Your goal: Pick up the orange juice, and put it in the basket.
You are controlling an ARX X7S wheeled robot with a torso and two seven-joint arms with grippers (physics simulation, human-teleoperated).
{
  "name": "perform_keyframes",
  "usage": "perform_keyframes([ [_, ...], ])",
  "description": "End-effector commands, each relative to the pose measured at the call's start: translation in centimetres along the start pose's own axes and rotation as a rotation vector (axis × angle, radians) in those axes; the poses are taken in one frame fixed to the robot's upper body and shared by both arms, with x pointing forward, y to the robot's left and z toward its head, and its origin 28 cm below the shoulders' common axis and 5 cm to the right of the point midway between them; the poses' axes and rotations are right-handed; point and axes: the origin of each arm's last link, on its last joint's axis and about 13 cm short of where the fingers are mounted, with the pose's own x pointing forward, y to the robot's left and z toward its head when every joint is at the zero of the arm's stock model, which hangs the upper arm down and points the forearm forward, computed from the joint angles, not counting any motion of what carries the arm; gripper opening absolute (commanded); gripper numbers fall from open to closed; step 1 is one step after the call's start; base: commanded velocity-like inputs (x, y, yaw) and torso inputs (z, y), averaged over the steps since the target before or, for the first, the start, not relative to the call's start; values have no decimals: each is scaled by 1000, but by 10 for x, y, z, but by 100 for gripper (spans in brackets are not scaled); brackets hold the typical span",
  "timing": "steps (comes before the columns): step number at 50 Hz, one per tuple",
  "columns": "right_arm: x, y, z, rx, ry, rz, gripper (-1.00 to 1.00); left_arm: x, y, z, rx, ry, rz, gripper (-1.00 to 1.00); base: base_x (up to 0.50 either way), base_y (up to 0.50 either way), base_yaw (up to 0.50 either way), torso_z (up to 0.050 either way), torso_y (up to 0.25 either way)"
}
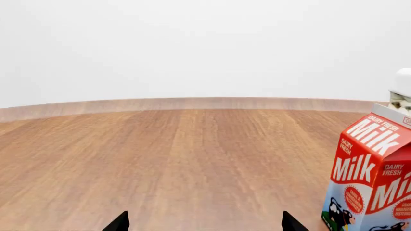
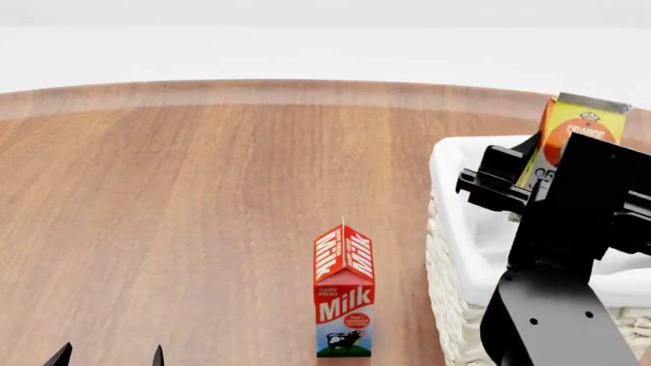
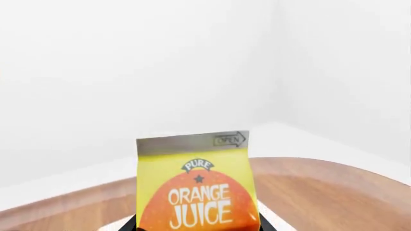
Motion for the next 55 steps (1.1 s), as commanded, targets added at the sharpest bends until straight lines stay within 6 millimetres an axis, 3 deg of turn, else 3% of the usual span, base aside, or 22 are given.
perform_keyframes([
  [1,9,1,1,-8,-11,-16,-100,0,0,0,0,0,0,100,0,0,0,0,0],
  [33,16,9,-23,-50,23,-52,-100,0,0,0,0,0,0,100,0,0,0,0,1],
  [55,32,22,-25,-117,-11,-74,-100,0,0,0,0,0,0,100,0,0,0,0,0],
])
